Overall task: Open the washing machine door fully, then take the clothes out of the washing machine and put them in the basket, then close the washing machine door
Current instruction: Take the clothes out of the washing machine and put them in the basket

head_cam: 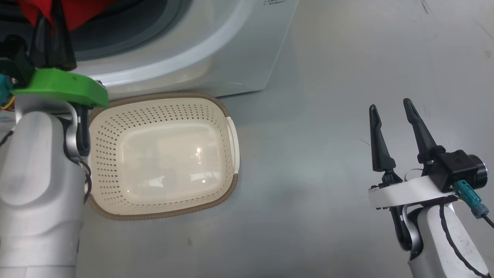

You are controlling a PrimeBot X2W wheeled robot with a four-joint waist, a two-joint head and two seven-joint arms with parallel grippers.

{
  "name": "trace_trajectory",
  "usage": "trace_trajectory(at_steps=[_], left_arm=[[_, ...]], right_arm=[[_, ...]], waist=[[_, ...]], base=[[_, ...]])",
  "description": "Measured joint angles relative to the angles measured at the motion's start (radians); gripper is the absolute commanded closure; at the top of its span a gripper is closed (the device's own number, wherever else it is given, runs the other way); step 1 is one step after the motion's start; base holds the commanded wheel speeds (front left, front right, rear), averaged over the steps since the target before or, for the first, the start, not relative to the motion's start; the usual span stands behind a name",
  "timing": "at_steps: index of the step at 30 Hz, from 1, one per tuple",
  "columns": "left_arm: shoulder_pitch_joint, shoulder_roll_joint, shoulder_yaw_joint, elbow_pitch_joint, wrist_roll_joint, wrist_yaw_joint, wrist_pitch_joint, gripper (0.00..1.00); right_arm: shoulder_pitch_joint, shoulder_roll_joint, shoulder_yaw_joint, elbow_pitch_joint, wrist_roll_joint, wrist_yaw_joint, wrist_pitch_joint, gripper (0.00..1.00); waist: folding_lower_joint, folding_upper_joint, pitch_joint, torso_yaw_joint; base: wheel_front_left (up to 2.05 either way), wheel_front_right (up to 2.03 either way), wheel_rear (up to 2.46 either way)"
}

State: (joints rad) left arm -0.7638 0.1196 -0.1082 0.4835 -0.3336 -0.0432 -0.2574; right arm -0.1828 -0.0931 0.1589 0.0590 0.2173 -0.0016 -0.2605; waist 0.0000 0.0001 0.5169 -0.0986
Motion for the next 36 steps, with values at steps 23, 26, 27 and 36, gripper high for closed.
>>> trace_trajectory(at_steps=[23,26,27,36], left_arm=[[0.31,-0.056,-0.059,-0.43,0.07,0.025,0.0,1.0],[0.357,-0.061,-0.081,-0.471,0.075,0.027,0.0,1.0],[0.373,-0.063,-0.089,-0.478,0.074,0.027,0.0,1.0],[0.543,-0.067,-0.124,-0.465,0.04,0.039,0.041,1.0]], right_arm=[[0.114,-0.01,-0.007,0.031,0.0,0.011,0.0,0.0],[0.128,-0.009,-0.005,0.031,0.0,0.012,0.0,0.0],[0.132,-0.009,-0.003,0.032,0.0,0.012,0.0,0.0],[0.134,-0.004,0.024,0.024,0.0,0.026,0.0,0.0]], waist=[[0.0,0.0,-0.224,0.136],[0.0,0.0,-0.246,0.154],[0.0,0.0,-0.252,0.159],[0.0,0.0,-0.269,0.178]], base=[[0.0,0.0,0.0],[0.0,0.0,0.0],[0.0,0.0,0.0],[0.0,0.0,0.0]])
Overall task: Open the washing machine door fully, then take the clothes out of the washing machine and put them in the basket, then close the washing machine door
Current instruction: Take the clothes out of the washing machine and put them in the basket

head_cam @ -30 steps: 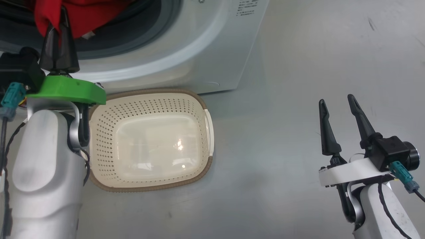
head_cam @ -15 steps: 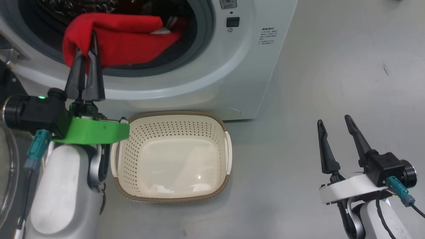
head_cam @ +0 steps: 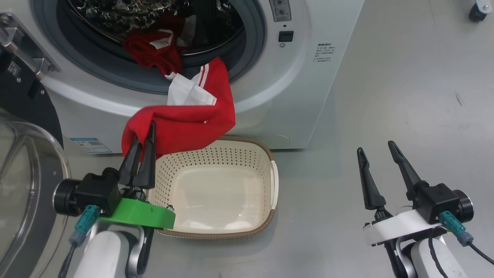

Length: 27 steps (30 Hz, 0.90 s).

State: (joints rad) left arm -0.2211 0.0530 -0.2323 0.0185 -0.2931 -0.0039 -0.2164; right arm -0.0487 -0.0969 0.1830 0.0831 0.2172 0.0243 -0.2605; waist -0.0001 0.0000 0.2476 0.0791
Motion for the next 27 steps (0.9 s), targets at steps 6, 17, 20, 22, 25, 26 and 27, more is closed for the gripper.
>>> trace_trajectory(at_steps=[6,17,20,22,25,26,27], left_arm=[[0.047,-0.001,-0.007,0.066,-0.033,0.009,0.022,1.0],[0.035,-0.003,-0.008,0.205,-0.059,0.018,0.061,1.0],[0.012,-0.003,-0.004,0.251,-0.059,0.026,0.074,1.0],[-0.009,-0.003,-0.001,0.279,-0.059,0.027,0.076,1.0],[-0.043,-0.004,0.003,0.318,-0.059,0.031,0.083,1.0],[-0.054,-0.004,0.004,0.331,-0.059,0.034,0.084,1.0],[-0.065,-0.003,0.007,0.345,-0.059,0.035,0.089,1.0]], right_arm=[[-0.001,0.004,0.015,-0.007,0.0,0.001,0.0,0.0],[-0.017,0.016,0.033,-0.025,0.0,0.009,0.0,0.0],[-0.034,0.022,0.04,-0.034,0.0,0.009,0.0,0.0],[-0.043,0.024,0.042,-0.038,0.001,0.009,0.0,0.0],[-0.053,0.028,0.048,-0.044,0.002,0.009,0.0,0.0],[-0.055,0.029,0.05,-0.045,0.002,0.009,0.0,0.0],[-0.058,0.031,0.05,-0.047,0.002,0.009,0.0,0.0]], waist=[[0.0,0.0,0.023,-0.016],[0.0,0.0,0.083,-0.068],[0.0,0.0,0.107,-0.083],[0.0,0.0,0.124,-0.094],[0.0,0.0,0.151,-0.113],[0.0,0.0,0.16,-0.119],[0.0,0.0,0.17,-0.126]], base=[[0.0,0.0,0.0],[0.0,0.0,0.0],[0.0,0.0,0.0],[0.0,0.0,0.0],[0.0,0.0,0.0],[0.0,0.0,0.0],[0.0,0.0,0.0]])
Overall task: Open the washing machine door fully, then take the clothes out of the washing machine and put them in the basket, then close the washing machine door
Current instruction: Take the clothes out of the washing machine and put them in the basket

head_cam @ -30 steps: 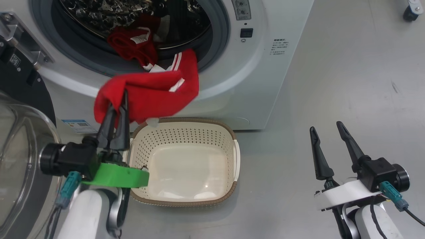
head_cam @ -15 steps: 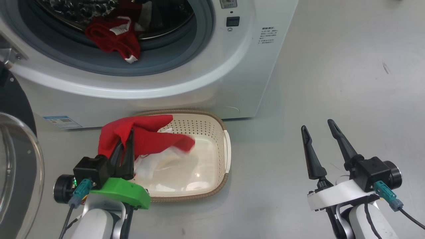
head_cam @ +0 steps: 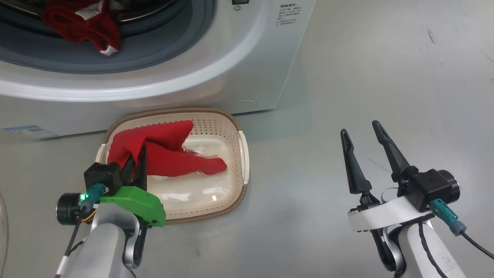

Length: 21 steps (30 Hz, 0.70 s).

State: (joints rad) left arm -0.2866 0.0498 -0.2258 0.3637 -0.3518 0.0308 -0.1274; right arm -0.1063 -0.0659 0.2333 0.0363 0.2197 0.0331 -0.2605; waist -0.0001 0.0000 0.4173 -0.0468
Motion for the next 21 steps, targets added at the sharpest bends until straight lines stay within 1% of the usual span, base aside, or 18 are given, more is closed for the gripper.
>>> trace_trajectory(at_steps=[5,6,11,21], left_arm=[[-0.054,0.008,0.007,0.081,0.0,0.001,0.026,1.0],[-0.074,0.013,0.01,0.117,0.0,0.001,0.039,1.0],[-0.125,0.031,0.023,0.211,0.0,0.001,0.072,1.0],[-0.232,0.071,0.036,0.356,0.003,0.005,0.109,1.0]], right_arm=[[-0.019,0.002,0.007,-0.011,0.008,0.0,0.0,0.0],[-0.029,0.004,0.012,-0.015,0.01,0.0,0.0,0.0],[-0.061,0.005,0.026,-0.024,0.016,0.001,0.0,0.0],[-0.107,0.01,0.041,-0.03,0.03,0.009,0.0,0.0]], waist=[[0.0,0.0,0.052,-0.032],[0.0,0.0,0.073,-0.045],[0.0001,0.0,0.128,-0.077],[0.0001,0.0,0.227,-0.148]], base=[[0.0,0.0,0.0],[0.0,0.0,0.0],[0.0,0.0,0.0],[0.0,0.0,0.0]])
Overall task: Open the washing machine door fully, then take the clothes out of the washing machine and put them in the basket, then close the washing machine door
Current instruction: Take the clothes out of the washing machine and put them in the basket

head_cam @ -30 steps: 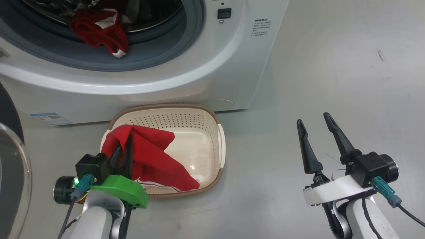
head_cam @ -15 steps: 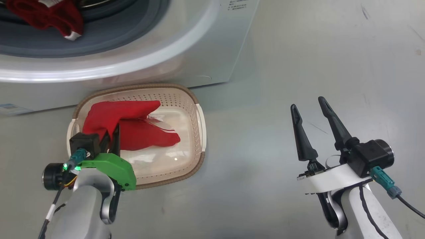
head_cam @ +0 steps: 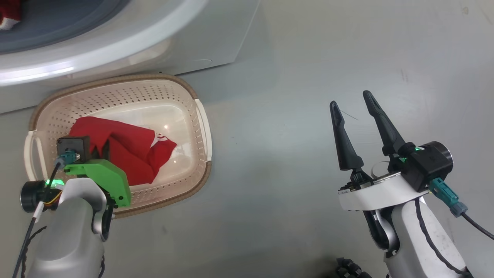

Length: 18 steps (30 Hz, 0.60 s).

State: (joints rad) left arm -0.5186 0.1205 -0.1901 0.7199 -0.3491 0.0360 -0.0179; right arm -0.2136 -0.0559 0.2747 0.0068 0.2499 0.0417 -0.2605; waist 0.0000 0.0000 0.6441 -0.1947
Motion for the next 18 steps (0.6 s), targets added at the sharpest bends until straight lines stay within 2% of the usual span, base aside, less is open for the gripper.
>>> trace_trajectory(at_steps=[8,9,10,11,12,14,18], left_arm=[[-0.023,-0.002,0.008,0.118,-0.003,-0.007,0.007,1.0],[-0.028,-0.003,0.009,0.125,-0.003,-0.007,0.006,0.76],[-0.035,-0.004,0.011,0.135,-0.004,-0.007,0.004,0.76],[-0.042,-0.005,0.011,0.144,-0.005,-0.008,0.001,0.54],[-0.049,-0.006,0.009,0.152,-0.005,-0.013,-0.004,0.22],[-0.059,-0.011,0.009,0.165,-0.005,-0.015,-0.019,0.0],[-0.078,-0.014,0.001,0.184,-0.004,-0.018,-0.046,0.0]], right_arm=[[-0.013,0.003,-0.004,0.007,0.005,-0.001,0.0,0.0],[-0.013,0.003,-0.004,0.008,0.005,-0.001,0.0,0.0],[-0.014,0.004,-0.004,0.009,0.005,-0.001,0.0,0.0],[-0.014,0.004,-0.005,0.01,0.005,-0.002,0.0,0.0],[-0.015,0.005,-0.008,0.011,0.005,-0.003,0.0,0.0],[-0.015,0.006,-0.01,0.013,0.005,-0.009,0.0,0.0],[-0.016,0.006,-0.012,0.018,0.005,-0.009,0.0,0.0]], waist=[[0.0,0.0,0.038,-0.044],[0.0,0.0,0.039,-0.044],[0.0,0.0,0.038,-0.044],[0.0,0.0,0.037,-0.044],[0.0,0.0,0.036,-0.042],[0.0,0.0,0.031,-0.038],[0.0,0.0,0.022,-0.026]], base=[[0.0,0.0,0.0],[0.0,0.0,0.0],[0.0,0.0,0.0],[0.0,0.0,0.0],[0.0,0.0,0.0],[0.0,0.0,0.0],[0.0,0.0,0.0]])
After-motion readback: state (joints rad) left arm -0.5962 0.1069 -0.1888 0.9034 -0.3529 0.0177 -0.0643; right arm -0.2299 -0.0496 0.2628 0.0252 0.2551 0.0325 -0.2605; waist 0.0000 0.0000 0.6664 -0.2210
